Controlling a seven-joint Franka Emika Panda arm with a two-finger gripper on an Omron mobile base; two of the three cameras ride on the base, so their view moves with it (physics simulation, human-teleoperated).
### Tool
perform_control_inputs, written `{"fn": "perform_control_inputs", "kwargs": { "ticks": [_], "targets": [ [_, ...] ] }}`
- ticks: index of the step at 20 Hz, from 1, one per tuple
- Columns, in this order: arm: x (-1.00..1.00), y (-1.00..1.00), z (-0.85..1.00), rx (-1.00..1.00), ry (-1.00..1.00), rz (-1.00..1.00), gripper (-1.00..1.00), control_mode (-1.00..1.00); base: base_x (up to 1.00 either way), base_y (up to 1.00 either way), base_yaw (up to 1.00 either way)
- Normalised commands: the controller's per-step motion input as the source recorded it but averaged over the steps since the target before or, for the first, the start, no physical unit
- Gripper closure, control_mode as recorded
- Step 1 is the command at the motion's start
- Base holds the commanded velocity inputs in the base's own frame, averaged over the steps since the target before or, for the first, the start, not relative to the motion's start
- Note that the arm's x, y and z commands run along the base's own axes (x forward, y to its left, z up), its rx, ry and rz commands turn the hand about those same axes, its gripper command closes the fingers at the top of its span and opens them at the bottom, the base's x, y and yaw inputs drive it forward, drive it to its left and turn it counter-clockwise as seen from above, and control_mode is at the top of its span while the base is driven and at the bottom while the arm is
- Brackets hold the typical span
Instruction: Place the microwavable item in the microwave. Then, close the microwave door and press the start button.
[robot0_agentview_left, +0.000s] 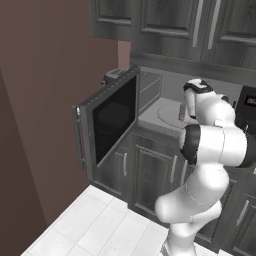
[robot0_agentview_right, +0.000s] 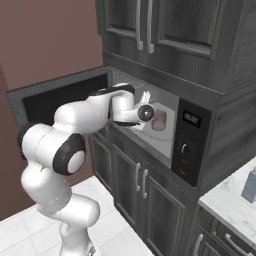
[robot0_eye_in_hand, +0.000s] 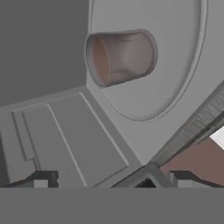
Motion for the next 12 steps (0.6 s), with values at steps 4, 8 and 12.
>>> {"fn": "perform_control_inputs", "kwargs": {
  "ticks": [4,8,12],
  "targets": [
    [-0.6,0.56,0.22,-0.13,0.0,0.0,-1.0,-1.0,0.0,0.0,0.0],
    [-0.62,0.29,0.68,-0.17,0.02,0.0,-1.0,-1.0,0.0,0.0,0.0],
    [-0.69,0.01,0.81,-0.17,0.08,0.0,-1.0,-1.0,0.0,0.0,0.0]
  ]
}}
